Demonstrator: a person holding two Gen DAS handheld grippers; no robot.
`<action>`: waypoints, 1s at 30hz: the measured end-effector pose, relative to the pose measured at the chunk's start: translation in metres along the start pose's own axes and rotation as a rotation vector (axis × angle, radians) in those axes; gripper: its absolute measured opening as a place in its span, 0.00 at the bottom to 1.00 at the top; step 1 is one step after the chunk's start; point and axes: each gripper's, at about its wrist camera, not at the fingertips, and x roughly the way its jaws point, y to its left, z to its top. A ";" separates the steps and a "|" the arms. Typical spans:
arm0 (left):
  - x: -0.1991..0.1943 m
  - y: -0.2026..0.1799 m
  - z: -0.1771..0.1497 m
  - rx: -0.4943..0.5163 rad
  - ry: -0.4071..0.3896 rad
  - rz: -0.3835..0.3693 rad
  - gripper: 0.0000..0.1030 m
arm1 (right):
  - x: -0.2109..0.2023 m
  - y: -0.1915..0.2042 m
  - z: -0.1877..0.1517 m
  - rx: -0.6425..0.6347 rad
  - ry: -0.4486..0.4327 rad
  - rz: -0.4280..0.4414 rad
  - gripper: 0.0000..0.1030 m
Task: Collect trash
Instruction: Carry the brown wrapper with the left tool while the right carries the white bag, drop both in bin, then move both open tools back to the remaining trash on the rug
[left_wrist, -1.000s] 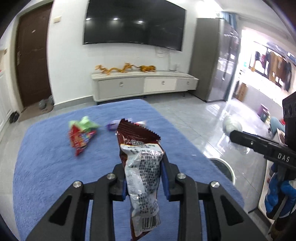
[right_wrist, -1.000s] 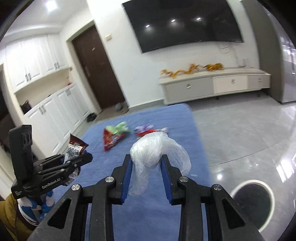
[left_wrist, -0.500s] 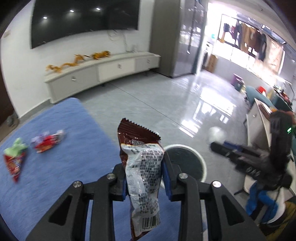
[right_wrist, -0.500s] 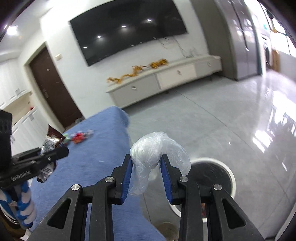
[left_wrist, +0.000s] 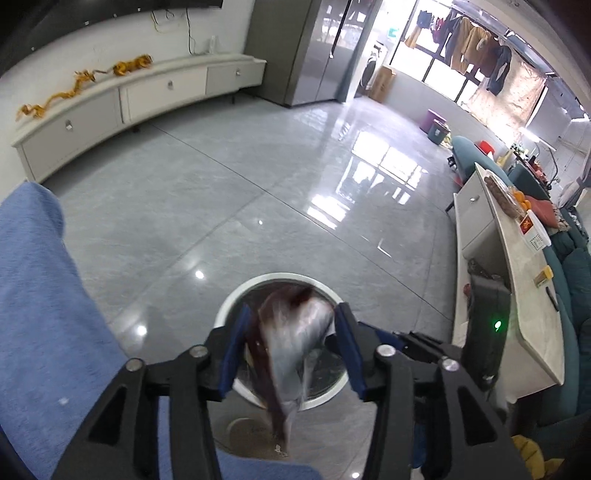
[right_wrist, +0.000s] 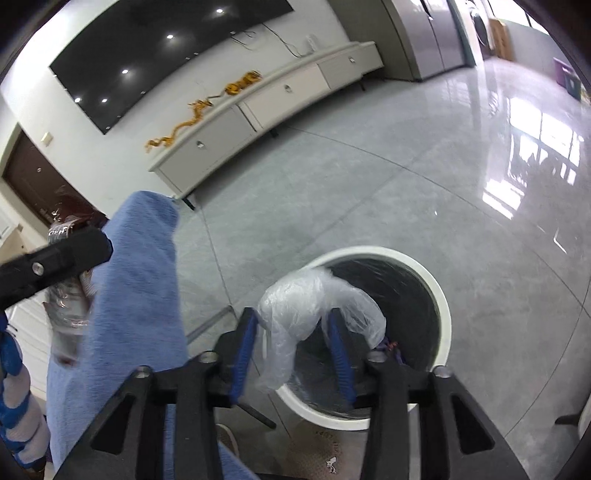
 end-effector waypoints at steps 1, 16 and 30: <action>0.005 -0.002 0.000 -0.001 0.005 -0.005 0.47 | 0.002 -0.004 0.000 0.007 0.003 -0.007 0.45; -0.018 -0.006 -0.013 0.027 -0.081 0.175 0.47 | -0.021 -0.005 0.001 0.031 -0.055 -0.034 0.58; -0.117 0.015 -0.053 -0.018 -0.249 0.382 0.48 | -0.088 0.060 0.001 -0.069 -0.186 0.022 0.61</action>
